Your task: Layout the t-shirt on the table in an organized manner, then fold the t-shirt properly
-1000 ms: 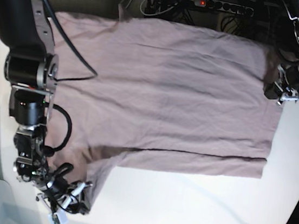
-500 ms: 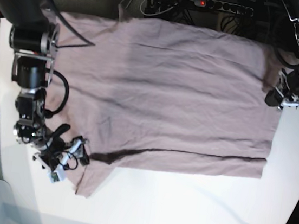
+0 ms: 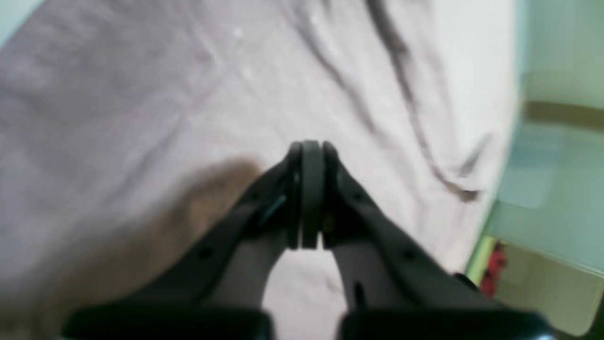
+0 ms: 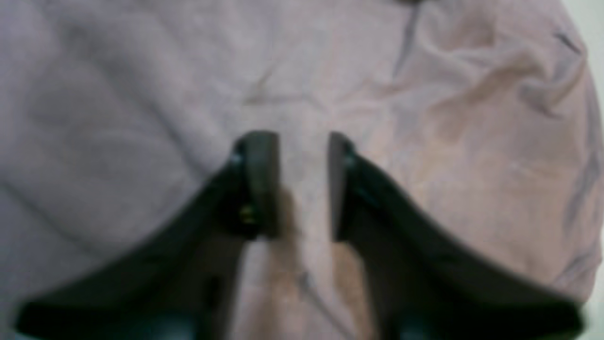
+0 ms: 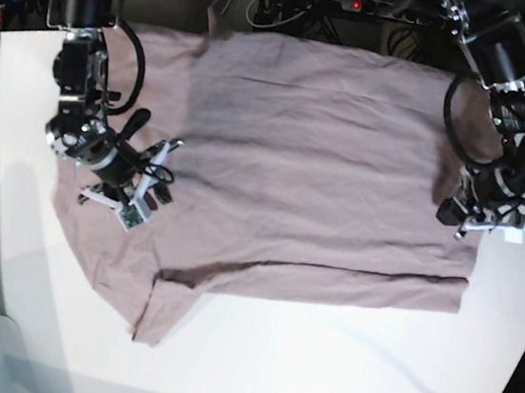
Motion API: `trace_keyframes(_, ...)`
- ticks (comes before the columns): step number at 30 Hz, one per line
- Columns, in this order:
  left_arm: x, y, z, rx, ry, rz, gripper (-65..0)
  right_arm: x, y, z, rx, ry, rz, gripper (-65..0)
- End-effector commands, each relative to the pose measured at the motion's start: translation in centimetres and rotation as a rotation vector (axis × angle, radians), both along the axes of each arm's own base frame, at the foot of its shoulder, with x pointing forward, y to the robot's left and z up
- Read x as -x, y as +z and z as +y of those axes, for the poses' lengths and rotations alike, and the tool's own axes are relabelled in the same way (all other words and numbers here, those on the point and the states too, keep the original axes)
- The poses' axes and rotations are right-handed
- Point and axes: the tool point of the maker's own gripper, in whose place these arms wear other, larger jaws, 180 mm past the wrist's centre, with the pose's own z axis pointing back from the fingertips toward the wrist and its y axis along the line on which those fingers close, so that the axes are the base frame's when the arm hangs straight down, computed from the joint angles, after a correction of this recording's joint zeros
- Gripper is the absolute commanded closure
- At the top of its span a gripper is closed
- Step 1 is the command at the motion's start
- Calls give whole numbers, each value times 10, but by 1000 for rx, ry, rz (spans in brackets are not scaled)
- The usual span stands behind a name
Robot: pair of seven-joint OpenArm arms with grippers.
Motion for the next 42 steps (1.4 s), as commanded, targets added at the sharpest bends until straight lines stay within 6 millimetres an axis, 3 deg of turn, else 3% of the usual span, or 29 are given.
trace_keyframes(1,-14,12,4,-21,1,-35,-1,-14,20,-2,-13,-7,-62,-53)
trace_keyframes(2,-16,6,3,-40,-5,-10,-1,-12,17,-5,-3,-14,-47,0)
trace_keyframes(9,-10,-21,-9,-217,-137,136,-1,11,-11,-24,67,-55,88,0)
trace_keyframes(16,29,-54,-6,-397,-272,300,-1,46,-27,-38,124,-45,153,0)
trace_keyframes(21,69,-69,2,-366,-292,383,-1,69,-27,-34,134,-28,159,0)
trace_keyframes(24,88,-68,5,-329,-292,383,-1,83,-23,-28,141,33,156,0)
trace_keyframes(31,89,-28,-1,-288,-302,236,-1,85,-20,-27,143,35,147,0)
trace_keyframes(35,74,18,-11,-276,-325,99,-1,85,-20,-27,141,35,147,0)
trace_keyframes(38,63,48,5,-315,-268,19,-4,85,-21,-27,141,35,149,0)
trace_keyframes(42,54,70,34,-347,-178,-36,-4,85,-20,-28,143,33,149,0)
